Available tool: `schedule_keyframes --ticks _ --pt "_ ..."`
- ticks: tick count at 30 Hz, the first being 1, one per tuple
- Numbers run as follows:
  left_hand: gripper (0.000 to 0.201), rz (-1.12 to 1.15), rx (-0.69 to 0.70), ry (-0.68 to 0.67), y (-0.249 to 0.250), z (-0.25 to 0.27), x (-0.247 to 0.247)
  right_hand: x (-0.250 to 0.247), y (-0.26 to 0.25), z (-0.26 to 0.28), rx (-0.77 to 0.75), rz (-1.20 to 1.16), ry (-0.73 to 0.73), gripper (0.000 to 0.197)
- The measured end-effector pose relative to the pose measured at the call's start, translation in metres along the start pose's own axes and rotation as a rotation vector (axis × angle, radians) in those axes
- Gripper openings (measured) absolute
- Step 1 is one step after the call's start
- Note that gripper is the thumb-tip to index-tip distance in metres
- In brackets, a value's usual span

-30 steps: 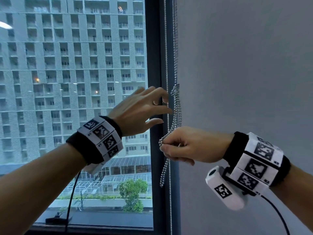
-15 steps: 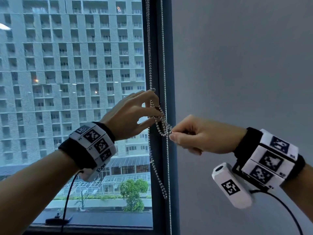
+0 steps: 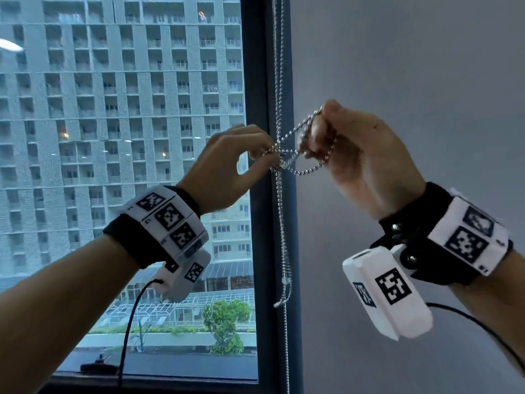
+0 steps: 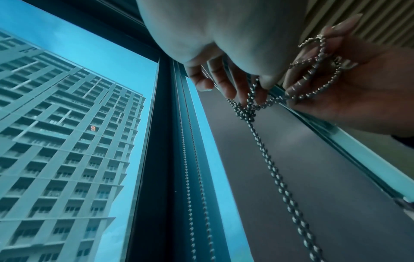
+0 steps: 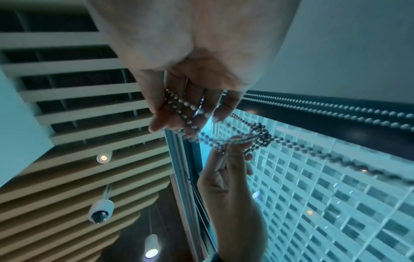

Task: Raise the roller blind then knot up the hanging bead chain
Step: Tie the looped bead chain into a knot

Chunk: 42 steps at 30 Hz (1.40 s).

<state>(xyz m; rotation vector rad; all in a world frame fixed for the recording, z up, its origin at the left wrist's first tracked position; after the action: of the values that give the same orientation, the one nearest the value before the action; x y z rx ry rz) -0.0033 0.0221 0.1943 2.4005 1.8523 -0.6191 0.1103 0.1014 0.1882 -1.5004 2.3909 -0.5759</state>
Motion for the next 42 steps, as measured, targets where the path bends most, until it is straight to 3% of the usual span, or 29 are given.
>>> schedule_keyframes --ticks 6,10,14,20,25,30,32,36,39,42 --pt "0.013 0.194 -0.168 0.096 0.0 -0.015 -0.013 0.003 -0.006 -0.011 -0.027 0.12 -0.016 0.029" --pt "0.015 0.278 -0.211 0.123 0.006 -0.018 -0.02 -0.013 0.007 -0.006 0.058 0.008 0.062 0.024" --pt "0.02 0.223 -0.18 -0.007 0.016 -0.014 -0.01 -0.021 0.013 -0.003 0.179 -0.174 0.118 0.027" --pt "0.019 0.072 -0.11 -0.157 0.019 -0.015 -0.001 -0.012 0.0 0.007 0.21 -0.239 0.075 0.024" --pt "0.04 -0.025 -0.081 -0.228 0.013 -0.016 -0.005 -0.02 -0.012 0.008 0.186 -0.382 0.083 0.014" --pt "0.038 0.017 -0.109 -0.27 0.008 -0.015 -0.007 -0.022 -0.018 0.011 0.151 -0.463 0.088 0.016" --pt "0.036 0.123 -0.191 -0.277 0.004 -0.015 -0.006 -0.02 -0.017 0.012 0.181 -0.492 0.087 0.016" --pt "0.029 0.391 -0.386 -0.272 0.001 -0.008 0.001 -0.014 -0.003 0.012 0.335 -0.207 0.043 0.021" --pt "0.013 0.438 -0.412 -0.296 0.004 -0.006 0.007 -0.006 0.004 0.015 0.338 0.05 -0.073 0.017" --pt "0.006 0.437 -0.405 -0.3 0.001 -0.001 0.007 -0.011 0.015 0.024 0.352 0.115 -0.075 0.027"
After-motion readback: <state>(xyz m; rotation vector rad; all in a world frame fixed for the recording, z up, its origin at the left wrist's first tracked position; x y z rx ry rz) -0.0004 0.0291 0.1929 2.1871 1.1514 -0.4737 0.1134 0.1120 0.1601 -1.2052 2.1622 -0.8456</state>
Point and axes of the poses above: each hand's wrist, its own z-axis away from the middle knuckle, its own x-axis out of the palm, y = z × x, the point moved 8 cm from there along -z, towards the middle knuckle, and after that the axes turned 7 degrees about y, right-handed, at the moved point
